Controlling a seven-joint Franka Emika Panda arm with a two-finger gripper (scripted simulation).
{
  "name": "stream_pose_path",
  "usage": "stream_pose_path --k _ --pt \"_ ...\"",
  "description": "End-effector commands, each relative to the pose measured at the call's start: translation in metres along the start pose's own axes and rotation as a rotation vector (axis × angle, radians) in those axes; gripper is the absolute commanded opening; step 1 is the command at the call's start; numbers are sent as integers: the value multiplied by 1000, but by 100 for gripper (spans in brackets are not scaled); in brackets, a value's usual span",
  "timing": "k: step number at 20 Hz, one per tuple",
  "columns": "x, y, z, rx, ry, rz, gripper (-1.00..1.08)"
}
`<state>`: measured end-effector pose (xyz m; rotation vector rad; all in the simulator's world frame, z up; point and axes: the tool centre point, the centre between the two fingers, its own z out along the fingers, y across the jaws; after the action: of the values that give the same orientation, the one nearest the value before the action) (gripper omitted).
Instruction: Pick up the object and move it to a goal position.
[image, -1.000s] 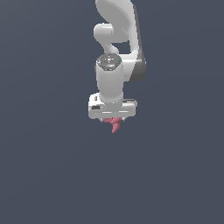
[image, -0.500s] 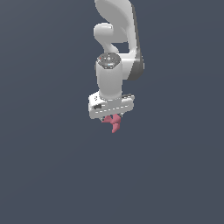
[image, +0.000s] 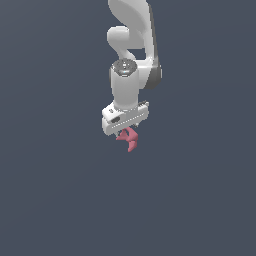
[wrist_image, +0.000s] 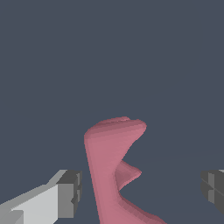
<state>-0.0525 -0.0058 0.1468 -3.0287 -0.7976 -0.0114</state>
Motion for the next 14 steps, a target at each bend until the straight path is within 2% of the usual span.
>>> stream_pose_path --k 1,8,14 --pt "-6 -2 2 -2 -3 -58 100" --pt "-16 -7 5 -6 -8 -164 100" --pt "-20 -8 6 -6 -10 -198 100"
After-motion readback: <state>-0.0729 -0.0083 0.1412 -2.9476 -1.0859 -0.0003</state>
